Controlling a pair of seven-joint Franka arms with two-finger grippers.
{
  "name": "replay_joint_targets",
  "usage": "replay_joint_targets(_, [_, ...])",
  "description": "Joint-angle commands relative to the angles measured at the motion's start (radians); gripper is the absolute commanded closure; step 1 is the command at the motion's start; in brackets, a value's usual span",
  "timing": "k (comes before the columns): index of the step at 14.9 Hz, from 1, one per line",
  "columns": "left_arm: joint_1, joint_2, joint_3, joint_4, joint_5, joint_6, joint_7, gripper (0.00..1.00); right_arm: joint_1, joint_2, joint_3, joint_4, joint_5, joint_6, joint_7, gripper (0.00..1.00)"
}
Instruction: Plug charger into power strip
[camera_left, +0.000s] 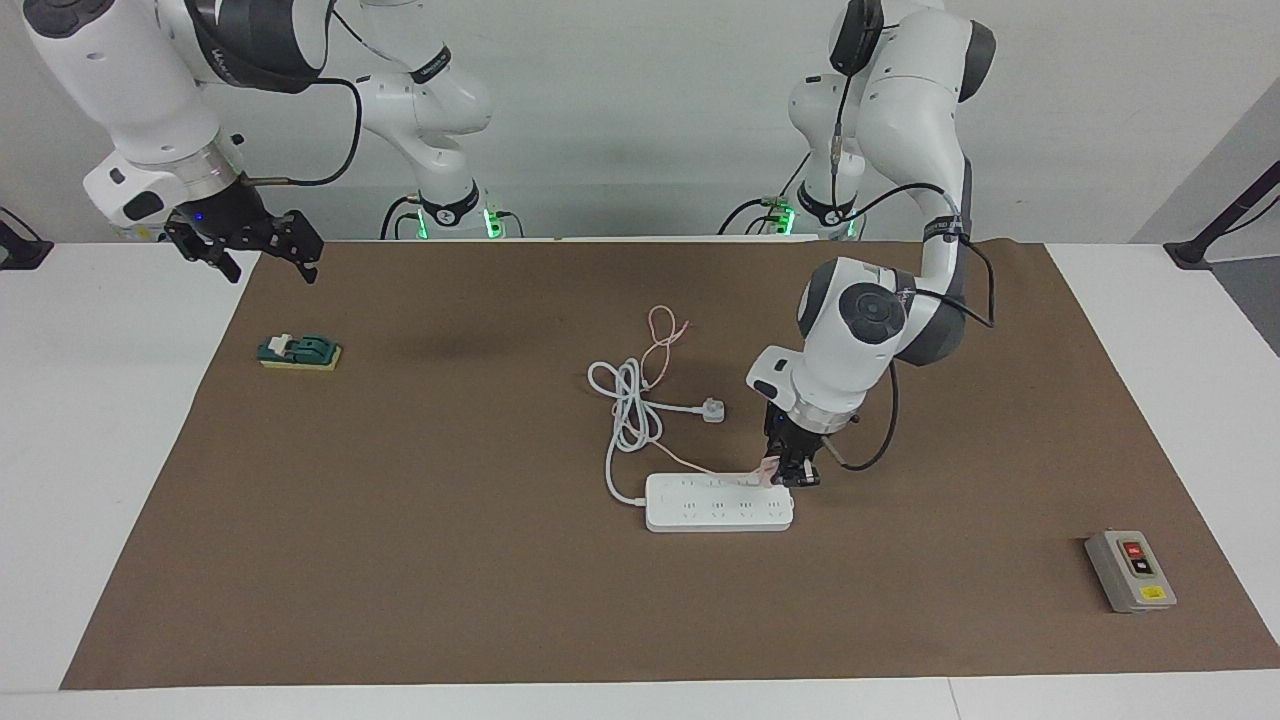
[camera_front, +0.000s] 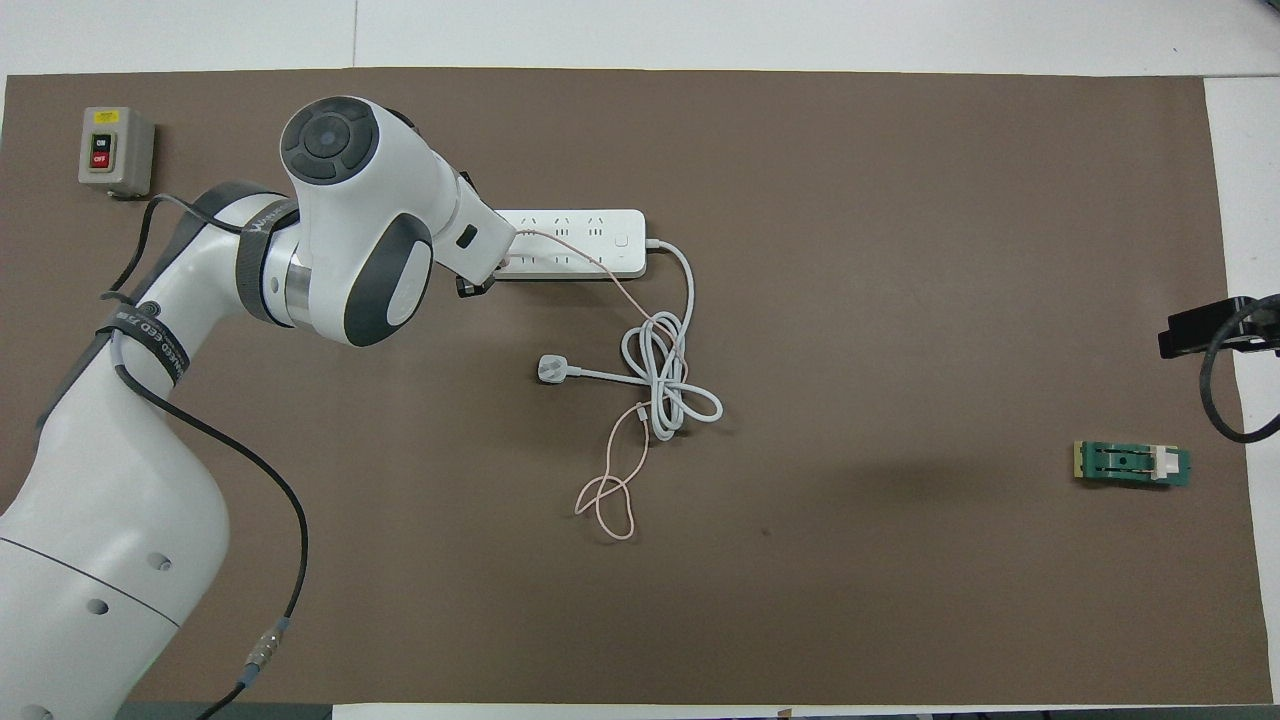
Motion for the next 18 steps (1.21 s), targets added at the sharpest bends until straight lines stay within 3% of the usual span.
replay_joint_targets(1, [0.032, 0.017, -0.039, -0.043, -0.042, -0.008, 0.024, 1.00, -0.002, 0.000, 0.003, 0.007, -0.015, 0.018, 0.000, 0.00])
replay_joint_targets(4, [0.035, 0.028, -0.042, -0.039, -0.044, -0.008, 0.048, 1.00, -0.002, 0.019, 0.003, 0.052, -0.016, 0.004, 0.000, 0.00])
replay_joint_targets(18, [0.020, 0.045, -0.034, -0.037, 0.014, 0.053, 0.206, 1.00, 0.010, 0.008, 0.005, 0.052, -0.012, -0.022, 0.000, 0.00])
